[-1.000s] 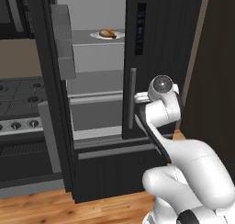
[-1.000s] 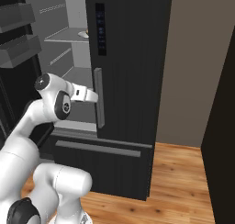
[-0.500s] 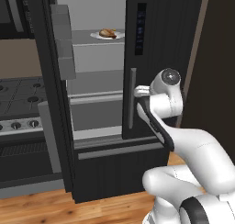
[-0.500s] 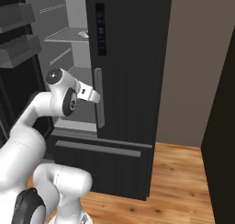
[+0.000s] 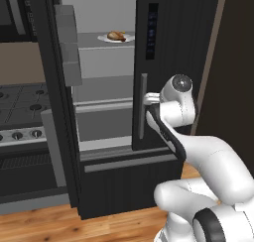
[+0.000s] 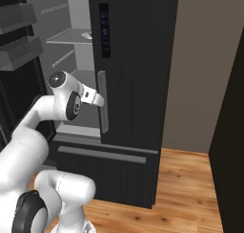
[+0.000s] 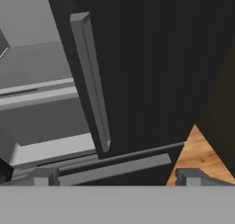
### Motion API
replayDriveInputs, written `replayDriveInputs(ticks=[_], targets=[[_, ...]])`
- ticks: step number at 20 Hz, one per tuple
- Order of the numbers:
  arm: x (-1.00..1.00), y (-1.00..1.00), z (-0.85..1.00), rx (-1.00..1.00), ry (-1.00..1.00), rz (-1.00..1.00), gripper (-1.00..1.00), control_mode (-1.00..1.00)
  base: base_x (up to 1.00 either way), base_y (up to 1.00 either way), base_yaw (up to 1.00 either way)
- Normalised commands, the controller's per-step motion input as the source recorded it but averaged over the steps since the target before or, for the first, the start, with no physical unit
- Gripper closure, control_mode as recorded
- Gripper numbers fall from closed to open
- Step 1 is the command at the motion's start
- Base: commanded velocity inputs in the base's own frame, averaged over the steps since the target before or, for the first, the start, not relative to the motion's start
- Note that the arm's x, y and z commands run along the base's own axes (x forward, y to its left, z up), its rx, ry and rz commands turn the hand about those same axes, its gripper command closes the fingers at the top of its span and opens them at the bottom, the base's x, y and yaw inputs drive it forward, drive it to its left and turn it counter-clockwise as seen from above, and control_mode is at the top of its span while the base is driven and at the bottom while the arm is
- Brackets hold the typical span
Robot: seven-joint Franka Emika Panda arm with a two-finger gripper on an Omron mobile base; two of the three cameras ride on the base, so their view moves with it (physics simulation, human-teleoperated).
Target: Retrieve the chicken drumstick from the fridge and place it on the saucepan with marinade on the stove.
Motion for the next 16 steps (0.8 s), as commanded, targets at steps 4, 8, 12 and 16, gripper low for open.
replayDriveInputs(ticks=[4, 8, 12, 16], targets=[[0.00, 0.27, -0.09, 0.00, 0.00, 0.03, -1.00, -1.00, 0.00, 0.00, 0.00], [0.00, 0.16, -0.03, 0.00, 0.00, 0.08, -1.00, -1.00, 0.00, 0.00, 0.00], [0.07, 0.00, 0.00, 0.00, 0.00, 0.05, -1.00, -1.00, 0.00, 0.00, 0.00], [0.17, 0.00, -0.06, 0.00, 0.00, 0.03, -1.00, -1.00, 0.00, 0.00, 0.00]])
